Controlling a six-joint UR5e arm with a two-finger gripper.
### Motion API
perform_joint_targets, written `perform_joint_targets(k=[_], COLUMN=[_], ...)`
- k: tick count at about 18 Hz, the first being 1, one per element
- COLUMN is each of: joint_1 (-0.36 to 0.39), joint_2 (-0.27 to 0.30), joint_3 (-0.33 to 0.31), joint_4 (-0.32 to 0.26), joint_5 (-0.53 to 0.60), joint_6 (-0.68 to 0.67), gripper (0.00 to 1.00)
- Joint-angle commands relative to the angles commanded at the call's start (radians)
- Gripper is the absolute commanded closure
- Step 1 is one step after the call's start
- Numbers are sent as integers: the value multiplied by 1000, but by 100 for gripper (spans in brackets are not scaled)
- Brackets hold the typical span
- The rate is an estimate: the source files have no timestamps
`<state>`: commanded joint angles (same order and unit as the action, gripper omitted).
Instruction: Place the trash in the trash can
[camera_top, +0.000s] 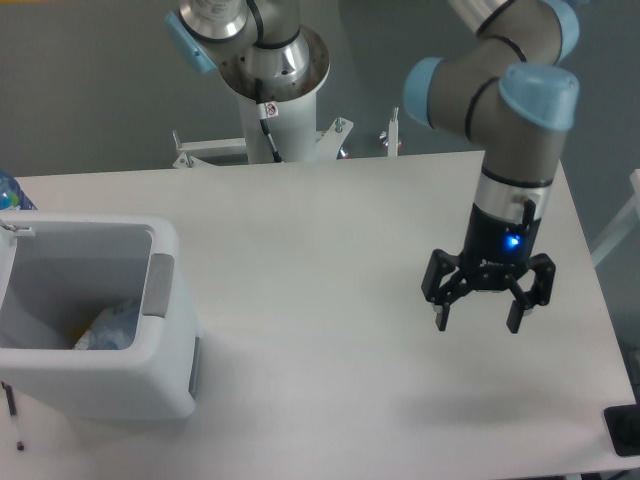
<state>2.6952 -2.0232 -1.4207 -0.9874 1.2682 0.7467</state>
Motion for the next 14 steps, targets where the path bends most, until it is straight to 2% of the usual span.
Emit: perform_joint_targets(k=[2,4,9,14], joint_1=[0,-5,-14,-14], joint_2=[-15,-25,-32,-29], joint_3=[48,77,82,89], joint_4=[-109,-180,-206,-272], joint_5=[63,98,183,275], joint_6=[95,184,314,483], gripper=[0,0,0,0])
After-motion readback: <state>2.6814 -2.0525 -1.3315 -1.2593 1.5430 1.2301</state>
